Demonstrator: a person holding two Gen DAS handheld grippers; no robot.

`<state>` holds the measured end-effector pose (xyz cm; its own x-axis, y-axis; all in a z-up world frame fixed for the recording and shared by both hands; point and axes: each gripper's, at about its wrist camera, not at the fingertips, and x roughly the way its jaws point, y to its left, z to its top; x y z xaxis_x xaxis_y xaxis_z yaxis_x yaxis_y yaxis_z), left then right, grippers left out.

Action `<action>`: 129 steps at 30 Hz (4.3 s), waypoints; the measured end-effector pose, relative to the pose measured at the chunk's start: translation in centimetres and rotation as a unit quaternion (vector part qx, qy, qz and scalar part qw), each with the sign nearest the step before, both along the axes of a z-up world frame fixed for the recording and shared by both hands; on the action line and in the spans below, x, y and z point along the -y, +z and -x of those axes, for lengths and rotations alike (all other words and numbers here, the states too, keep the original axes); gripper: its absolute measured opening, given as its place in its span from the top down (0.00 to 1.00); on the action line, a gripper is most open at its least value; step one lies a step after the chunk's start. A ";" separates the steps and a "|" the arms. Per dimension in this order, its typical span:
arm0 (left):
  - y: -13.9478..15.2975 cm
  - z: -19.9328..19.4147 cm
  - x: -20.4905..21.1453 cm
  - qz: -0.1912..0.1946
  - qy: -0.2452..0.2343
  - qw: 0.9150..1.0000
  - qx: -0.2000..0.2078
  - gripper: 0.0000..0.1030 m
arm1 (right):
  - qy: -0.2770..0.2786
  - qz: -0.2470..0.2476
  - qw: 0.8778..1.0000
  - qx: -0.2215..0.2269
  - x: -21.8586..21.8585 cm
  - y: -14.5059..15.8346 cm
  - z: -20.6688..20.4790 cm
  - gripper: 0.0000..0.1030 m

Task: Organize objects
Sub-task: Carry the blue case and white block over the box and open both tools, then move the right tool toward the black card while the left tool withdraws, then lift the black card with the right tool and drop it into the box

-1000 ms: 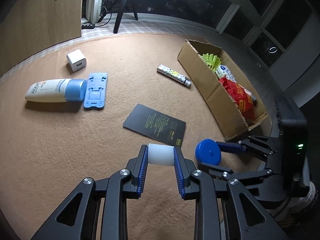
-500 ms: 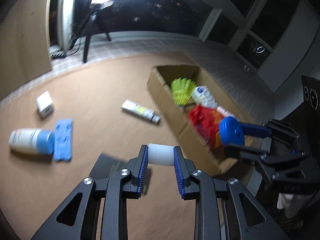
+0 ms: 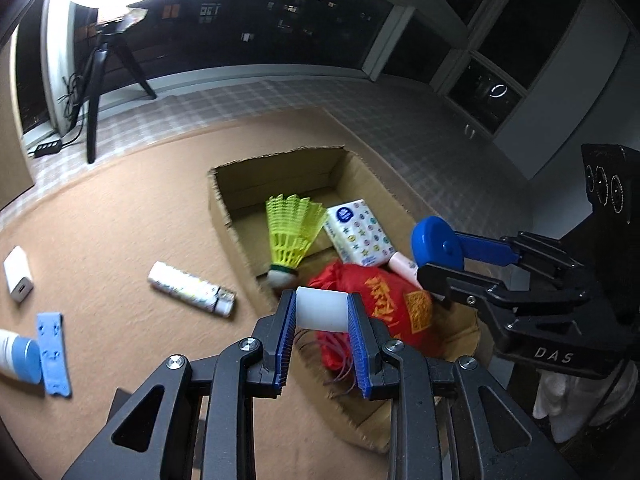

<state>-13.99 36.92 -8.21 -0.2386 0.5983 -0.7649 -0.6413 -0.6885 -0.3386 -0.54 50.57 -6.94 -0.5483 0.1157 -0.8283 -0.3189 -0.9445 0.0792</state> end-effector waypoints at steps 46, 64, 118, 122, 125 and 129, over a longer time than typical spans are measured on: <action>-0.9 -6.3 27.6 0.039 0.189 0.981 0.027 0.37 | 0.193 0.042 0.978 0.063 18.0 -5.2 8.4 0.31; -1.5 -7.2 31.6 0.034 0.218 0.975 0.036 0.37 | 0.189 0.086 0.967 0.147 17.6 -9.9 13.0 0.31; -0.4 -7.3 26.9 0.057 0.173 0.983 0.006 0.41 | 0.180 -0.005 0.981 0.068 16.8 -2.8 5.5 0.56; -0.1 -7.2 25.8 0.060 0.162 0.985 -0.001 0.41 | 0.153 -0.006 0.987 0.050 14.6 -1.2 4.8 0.56; -0.1 -7.1 25.1 0.060 0.154 0.986 -0.003 0.41 | 0.131 -0.006 0.991 0.041 12.7 -0.4 4.3 0.56; -0.3 -6.8 24.2 0.060 0.145 0.988 -0.002 0.40 | 0.099 -0.006 0.994 0.037 10.2 -0.1 3.8 0.56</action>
